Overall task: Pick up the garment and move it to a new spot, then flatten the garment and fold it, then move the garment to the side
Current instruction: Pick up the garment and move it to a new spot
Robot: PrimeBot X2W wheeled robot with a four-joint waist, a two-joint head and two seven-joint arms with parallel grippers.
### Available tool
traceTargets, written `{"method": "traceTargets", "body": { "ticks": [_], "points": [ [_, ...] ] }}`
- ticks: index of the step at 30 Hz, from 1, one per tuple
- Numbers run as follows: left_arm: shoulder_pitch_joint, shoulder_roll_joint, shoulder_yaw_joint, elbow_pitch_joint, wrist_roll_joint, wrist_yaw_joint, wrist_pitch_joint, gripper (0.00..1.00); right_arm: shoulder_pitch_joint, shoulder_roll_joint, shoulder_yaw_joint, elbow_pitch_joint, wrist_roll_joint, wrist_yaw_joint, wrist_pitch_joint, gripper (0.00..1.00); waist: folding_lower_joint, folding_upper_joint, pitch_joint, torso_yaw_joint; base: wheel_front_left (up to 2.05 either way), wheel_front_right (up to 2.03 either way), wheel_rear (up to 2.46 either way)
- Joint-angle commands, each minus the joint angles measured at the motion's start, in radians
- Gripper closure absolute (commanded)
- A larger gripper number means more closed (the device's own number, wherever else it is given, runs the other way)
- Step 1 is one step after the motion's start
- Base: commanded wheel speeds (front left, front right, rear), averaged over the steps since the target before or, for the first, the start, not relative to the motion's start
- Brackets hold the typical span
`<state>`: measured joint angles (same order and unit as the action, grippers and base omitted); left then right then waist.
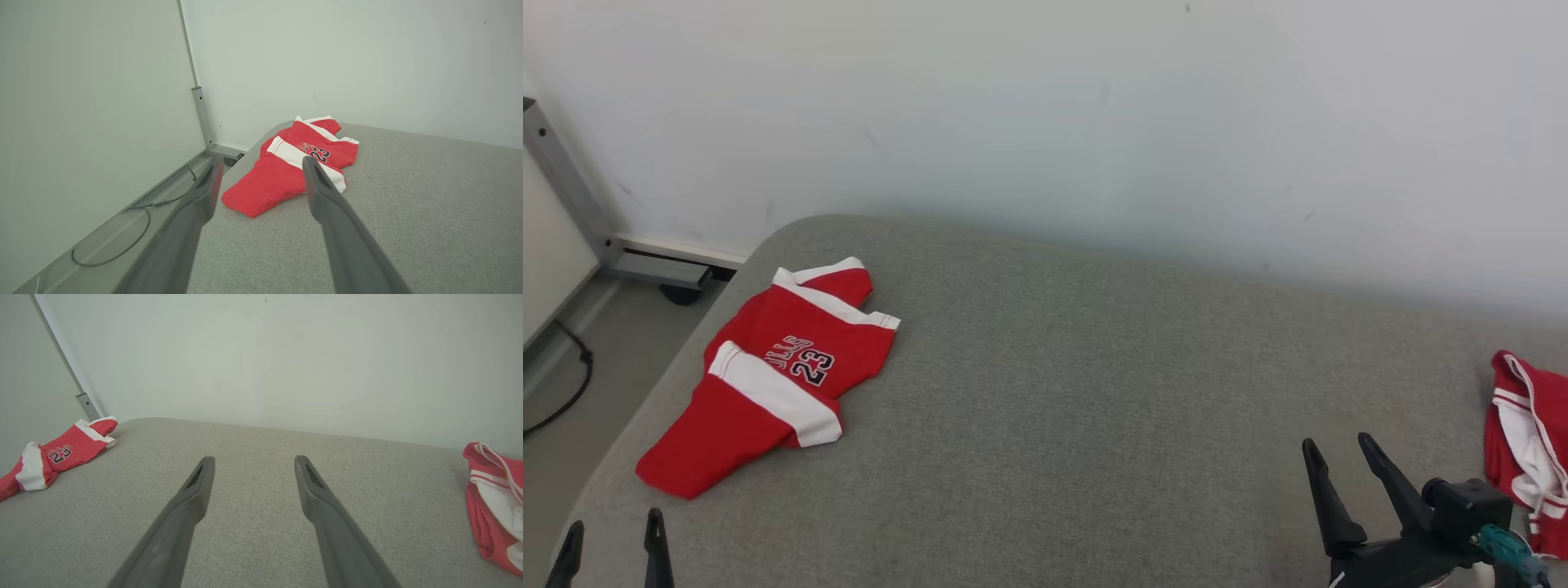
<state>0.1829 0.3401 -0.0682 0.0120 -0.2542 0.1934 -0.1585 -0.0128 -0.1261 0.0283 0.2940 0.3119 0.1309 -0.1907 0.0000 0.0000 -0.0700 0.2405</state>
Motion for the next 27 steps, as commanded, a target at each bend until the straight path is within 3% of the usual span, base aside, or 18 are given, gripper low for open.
{"method": "traceTargets", "body": {
  "ticks": [1, 13, 27],
  "points": [
    [0.011, 0.011, 0.004, -0.003, 0.003, 0.001, 0.001, 0.0, 0.006, 0.0, 0.002, 0.003, 0.011, 0.0, -0.006, 0.0, 0.0, 0.0, -0.012, 0.07, 0.0, 0.0, 0.0],
    [0.026, 0.03, 0.011, -0.016, -0.005, 0.009, 0.016, 0.0, -0.004, 0.01, 0.03, 0.026, 0.017, 0.0, -0.014, 0.0, 0.0, 0.0, -0.028, 0.205, 0.0, 0.0, 0.0],
    [0.061, 0.025, 0.036, -0.043, -0.024, 0.041, -0.01, 0.0, -0.061, -0.009, 0.08, 0.056, 0.029, 0.0, -0.018, 0.0, 0.0, 0.0, -0.001, 0.231, 0.0, 0.0, 0.0]
  ]
}}
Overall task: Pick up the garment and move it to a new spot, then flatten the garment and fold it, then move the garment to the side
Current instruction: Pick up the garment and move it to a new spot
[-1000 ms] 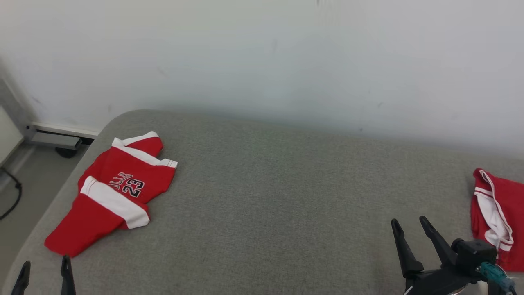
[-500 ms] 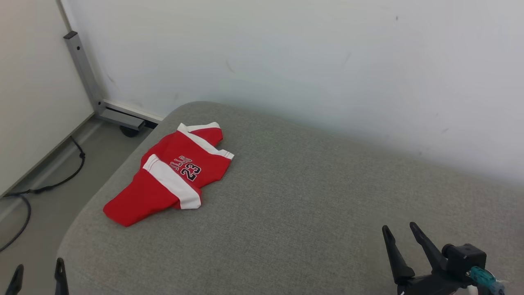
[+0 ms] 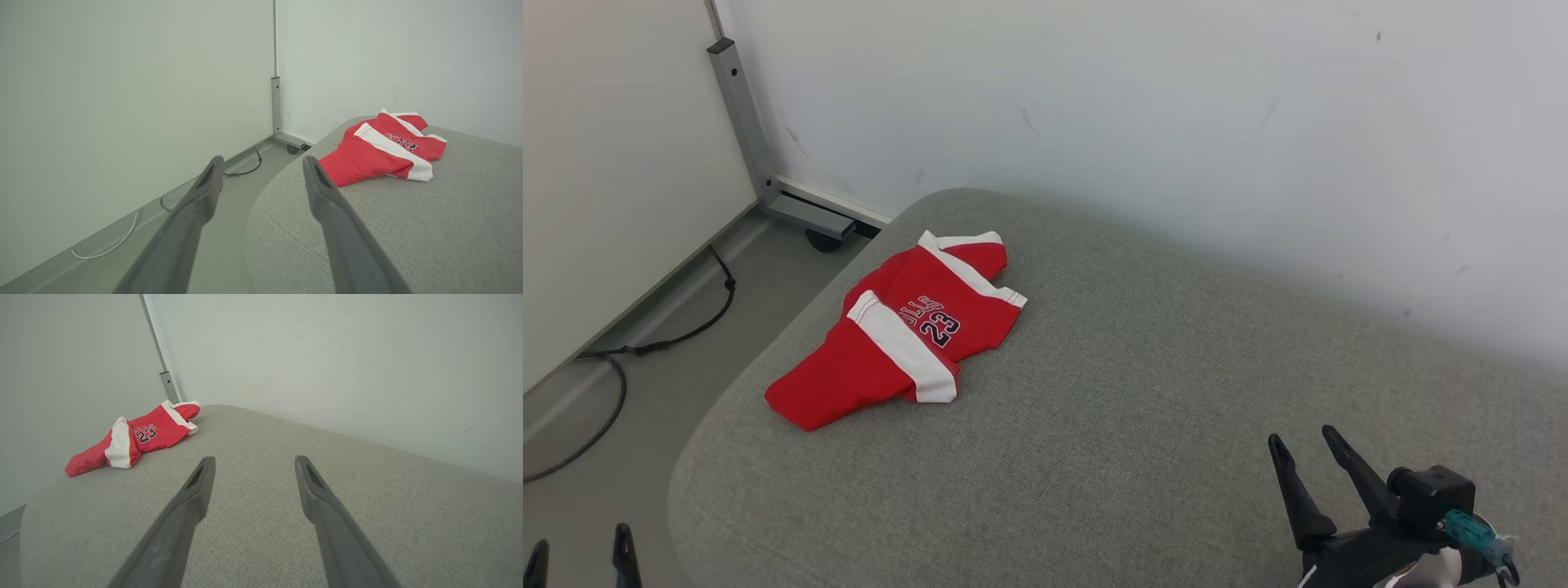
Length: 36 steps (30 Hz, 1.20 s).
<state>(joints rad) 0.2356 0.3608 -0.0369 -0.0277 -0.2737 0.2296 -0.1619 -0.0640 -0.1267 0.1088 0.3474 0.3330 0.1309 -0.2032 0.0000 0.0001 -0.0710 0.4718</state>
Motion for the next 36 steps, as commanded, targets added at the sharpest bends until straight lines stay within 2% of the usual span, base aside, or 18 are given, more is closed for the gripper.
{"method": "traceTargets", "body": {
  "ticks": [1, 6, 10, 18, 23, 29, 36],
  "points": [
    [0.009, 0.005, 0.005, -0.004, -0.005, 0.006, -0.006, 0.0, -0.01, -0.01, 0.001, 0.005, 0.009, 0.0, -0.007, 0.0, 0.0, -0.0001, 0.0, 0.0, 0.0, 0.0, 0.0],
    [-0.012, 0.012, -0.011, -0.004, -0.001, -0.003, 0.004, 0.0, -0.006, -0.014, 0.003, 0.014, 0.013, 0.0, -0.012, 0.0, 0.0, -0.0001, -0.002, -0.004, 0.0, 0.0, 0.0],
    [-0.055, 0.035, -0.033, 0.002, 0.01, -0.027, 0.026, 0.0, 0.012, -0.012, -0.002, 0.018, 0.016, 0.0, -0.017, 0.0, 0.0, -0.0001, -0.014, -0.017, 0.0, 0.0, 0.0],
    [-0.142, 0.065, -0.041, 0.021, 0.002, -0.061, 0.04, 0.0, 0.002, -0.021, -0.001, -0.001, 0.0, 0.0, -0.001, 0.0, 0.0, -0.0001, 0.01, -0.092, 0.0, 0.0, 0.0],
    [-0.237, 0.078, -0.046, 0.08, -0.02, -0.093, 0.044, 0.0, -0.014, -0.032, -0.004, -0.02, -0.009, 0.0, 0.015, 0.0, 0.0, -0.0001, 0.038, -0.156, 0.0, 0.0, 0.0],
    [-0.376, 0.07, -0.052, 0.191, -0.069, -0.154, 0.044, 0.0, -0.033, -0.044, -0.009, -0.041, -0.017, 0.0, 0.031, 0.0, 0.0, -0.0001, 0.072, -0.233, 0.0, 0.0, 0.0],
    [-0.522, 0.105, -0.067, 0.339, -0.077, -0.205, 0.064, 0.0, -0.08, -0.066, -0.001, -0.072, -0.025, -0.001, 0.05, 0.0, 0.0, -0.0001, 0.138, -0.336, 0.0, 0.0, 0.0]
  ]
}}
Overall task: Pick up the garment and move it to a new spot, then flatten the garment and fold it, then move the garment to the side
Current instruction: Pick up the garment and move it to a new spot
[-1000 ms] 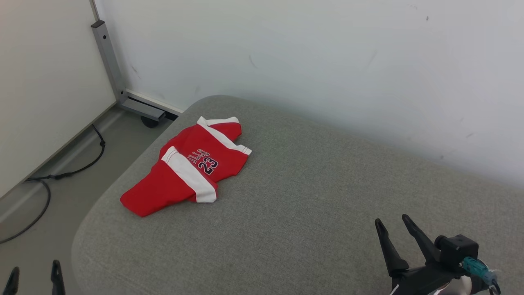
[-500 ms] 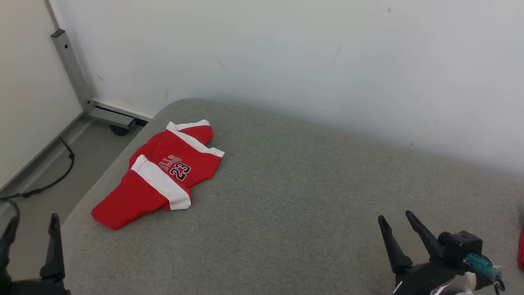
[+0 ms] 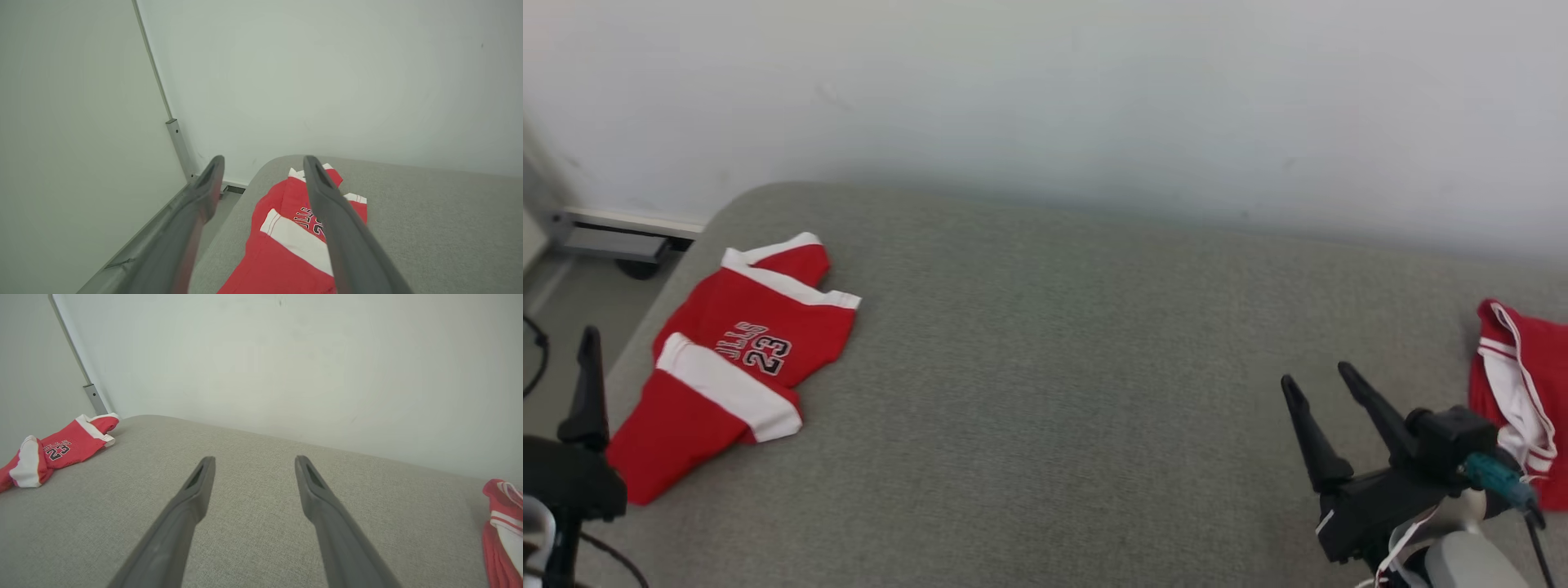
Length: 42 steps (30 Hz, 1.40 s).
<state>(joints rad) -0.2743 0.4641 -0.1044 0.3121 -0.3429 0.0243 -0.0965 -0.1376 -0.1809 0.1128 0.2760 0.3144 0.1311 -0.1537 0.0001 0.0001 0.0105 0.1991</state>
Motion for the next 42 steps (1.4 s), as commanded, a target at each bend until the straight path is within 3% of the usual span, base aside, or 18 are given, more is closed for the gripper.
{"method": "traceTargets", "body": {
  "ticks": [1, 8, 16, 29, 41, 42],
  "points": [
    [-0.033, 0.004, 0.006, 0.022, -0.017, -0.01, 0.0, 0.0, -0.013, -0.014, -0.004, -0.005, -0.008, -0.001, 0.003, 0.0, -0.0001, -0.0001, 0.068, -0.077, 0.0, 0.0, 0.0],
    [-0.166, 0.029, 0.018, 0.201, -0.095, -0.097, 0.048, 0.0, -0.038, -0.017, -0.017, -0.036, -0.021, -0.001, 0.016, 0.0, -0.0001, -0.0001, 0.143, -0.149, 0.0, 0.0, 0.0],
    [-0.281, 0.088, -0.001, 0.403, -0.167, -0.147, 0.136, 0.0, -0.064, -0.028, -0.023, -0.053, -0.021, -0.001, 0.027, 0.0, -0.0001, -0.0001, 0.211, -0.204, 0.0, 0.0, 0.0],
    [-0.421, 0.137, -0.099, 0.568, -0.312, -0.152, 0.383, 0.0, -0.113, -0.021, -0.019, -0.071, -0.031, -0.001, 0.033, 0.0, -0.0001, -0.0001, 0.309, -0.24, 0.0, 0.0, 0.0],
    [-0.468, 0.142, -0.172, 0.746, -0.295, -0.149, 0.527, 0.0, -0.117, -0.028, -0.027, -0.062, -0.033, -0.001, 0.045, 0.0, -0.0001, -0.0001, 0.309, -0.253, 0.0, 0.0, 0.0],
    [-0.47, 0.143, -0.182, 0.75, -0.288, -0.149, 0.522, 0.16, -0.117, -0.028, -0.027, -0.062, -0.034, -0.001, 0.046, 0.0, -0.0001, -0.0001, 0.309, -0.252, 0.0, 0.0, 0.0]
  ]
}}
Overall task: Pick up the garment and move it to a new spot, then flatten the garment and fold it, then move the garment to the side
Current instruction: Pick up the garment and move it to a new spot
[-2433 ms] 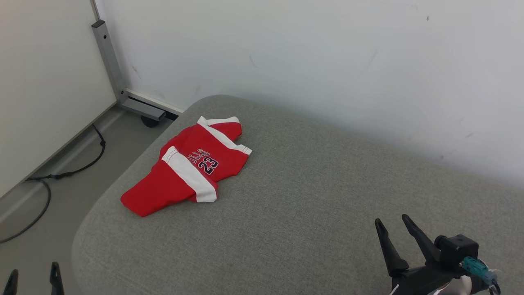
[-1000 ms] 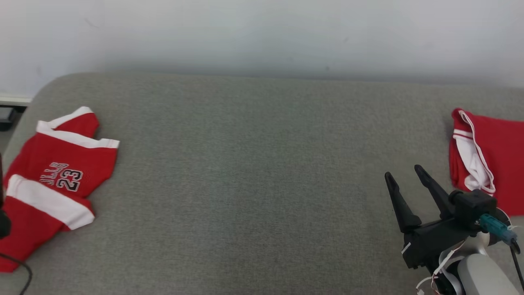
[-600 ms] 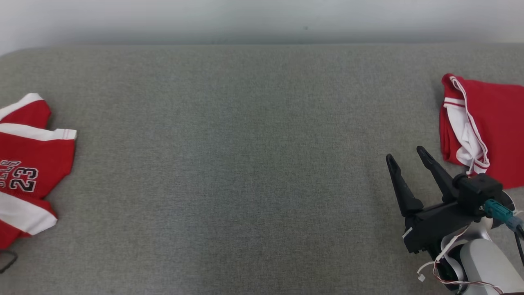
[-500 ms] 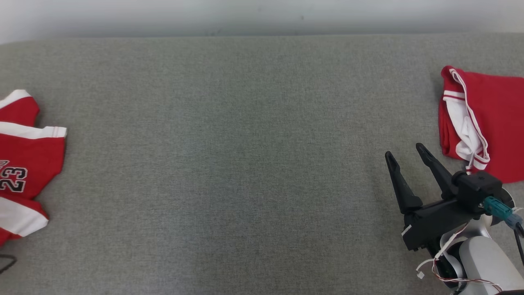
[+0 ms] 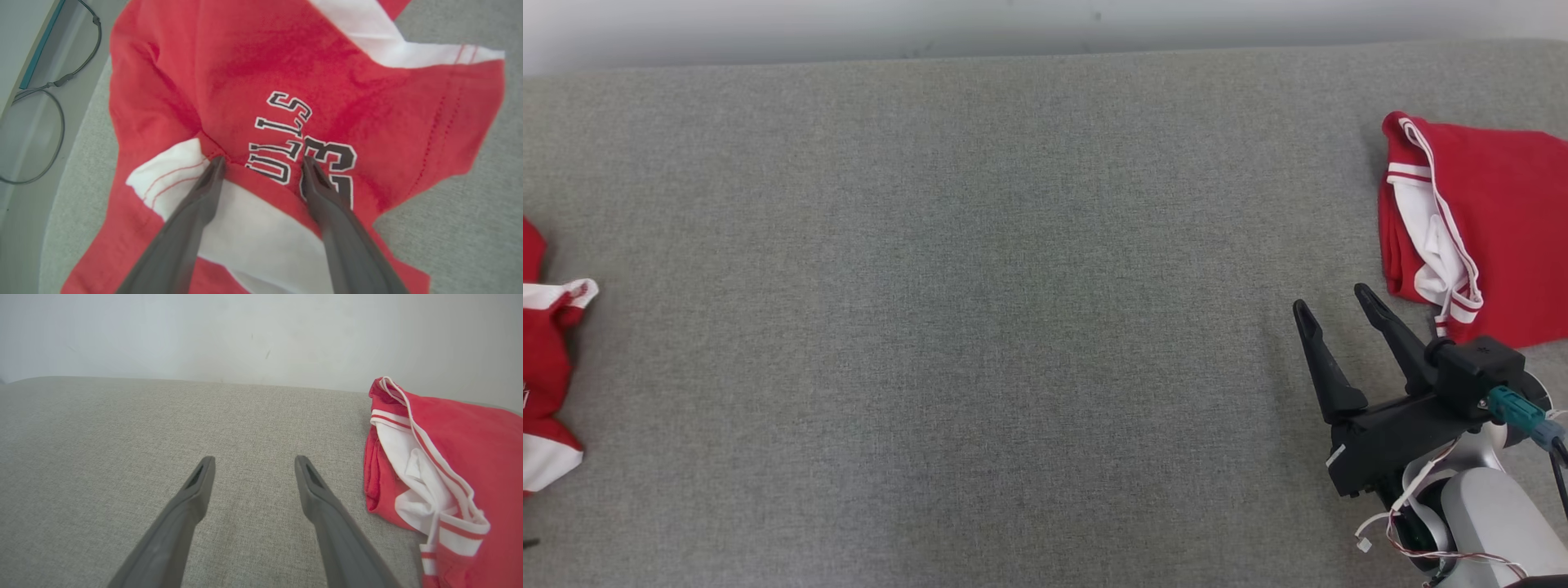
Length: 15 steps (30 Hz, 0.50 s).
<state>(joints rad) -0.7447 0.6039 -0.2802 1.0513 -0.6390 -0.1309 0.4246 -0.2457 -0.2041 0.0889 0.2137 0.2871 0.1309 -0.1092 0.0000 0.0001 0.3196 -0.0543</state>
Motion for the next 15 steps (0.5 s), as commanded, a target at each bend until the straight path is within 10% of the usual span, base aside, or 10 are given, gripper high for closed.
{"method": "traceTargets", "body": {
  "ticks": [1, 2, 15],
  "points": [
    [-0.003, 0.001, -0.011, 0.009, 0.011, 0.005, -0.014, 0.7, -0.009, -0.004, -0.003, 0.0, -0.007, -0.001, 0.002, 0.0, 0.0, -0.0001, -0.001, 0.002, 0.0, 0.0, 0.0],
    [-0.006, -0.001, -0.014, 0.009, 0.012, 0.005, -0.026, 1.0, -0.01, -0.003, -0.003, -0.001, -0.008, 0.0, 0.003, 0.0, 0.0, -0.0001, -0.001, 0.003, 0.0, 0.0, 0.0],
    [-0.032, 0.024, -0.133, -0.222, -0.062, 0.002, -0.293, 1.0, -0.002, 0.004, 0.005, 0.025, 0.002, 0.0, -0.01, 0.0, 0.0, -0.0001, -0.068, 0.024, 0.0, 0.0, 0.0]
  ]
}}
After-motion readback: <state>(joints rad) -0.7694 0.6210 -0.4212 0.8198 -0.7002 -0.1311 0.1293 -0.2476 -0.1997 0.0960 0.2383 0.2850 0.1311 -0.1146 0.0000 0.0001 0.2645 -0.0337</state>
